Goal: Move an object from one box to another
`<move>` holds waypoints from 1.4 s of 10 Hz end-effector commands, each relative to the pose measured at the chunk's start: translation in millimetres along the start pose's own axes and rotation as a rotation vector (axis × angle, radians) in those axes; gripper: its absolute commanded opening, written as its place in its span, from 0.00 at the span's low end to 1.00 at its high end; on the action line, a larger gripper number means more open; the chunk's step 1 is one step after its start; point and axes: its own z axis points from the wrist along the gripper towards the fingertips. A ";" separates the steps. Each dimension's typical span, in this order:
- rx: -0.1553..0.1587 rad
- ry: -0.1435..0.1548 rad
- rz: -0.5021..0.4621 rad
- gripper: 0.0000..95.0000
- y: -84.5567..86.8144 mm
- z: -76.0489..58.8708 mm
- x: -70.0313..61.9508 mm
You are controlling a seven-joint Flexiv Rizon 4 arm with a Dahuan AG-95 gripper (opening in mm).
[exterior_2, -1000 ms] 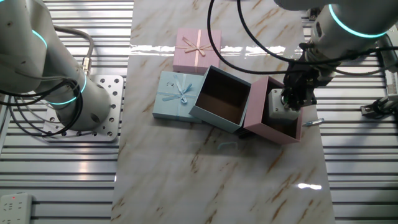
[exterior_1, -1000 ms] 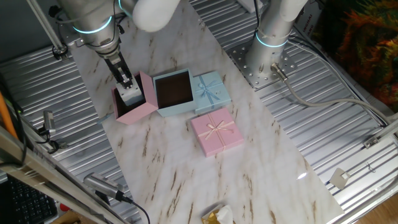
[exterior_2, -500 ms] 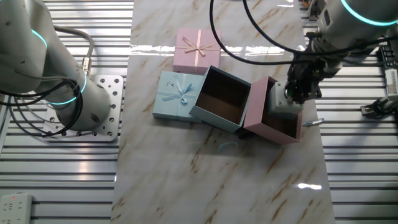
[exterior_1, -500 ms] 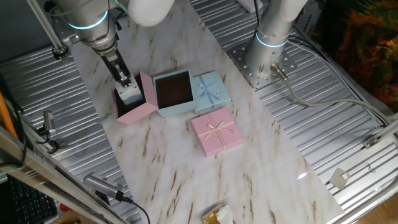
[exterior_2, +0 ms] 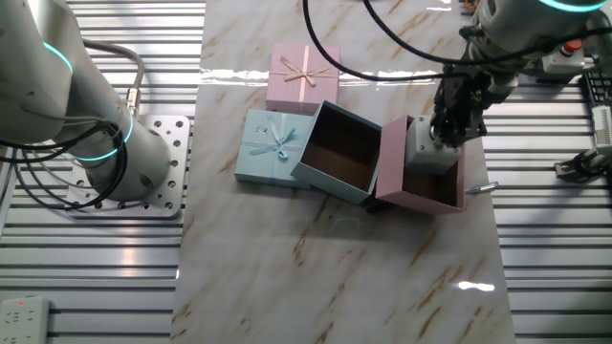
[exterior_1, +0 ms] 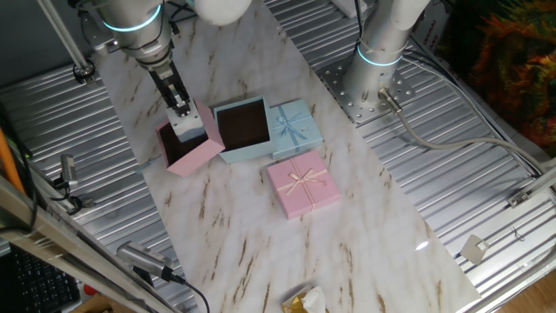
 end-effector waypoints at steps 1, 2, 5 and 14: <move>0.004 -0.001 -0.007 0.00 0.1 -1.0 2.0; 0.005 0.002 -0.010 0.00 0.0 -1.0 2.0; 0.003 0.005 -0.015 0.00 -0.8 0.4 -0.7; 0.005 0.026 -0.002 0.00 9.0 -18.3 -8.5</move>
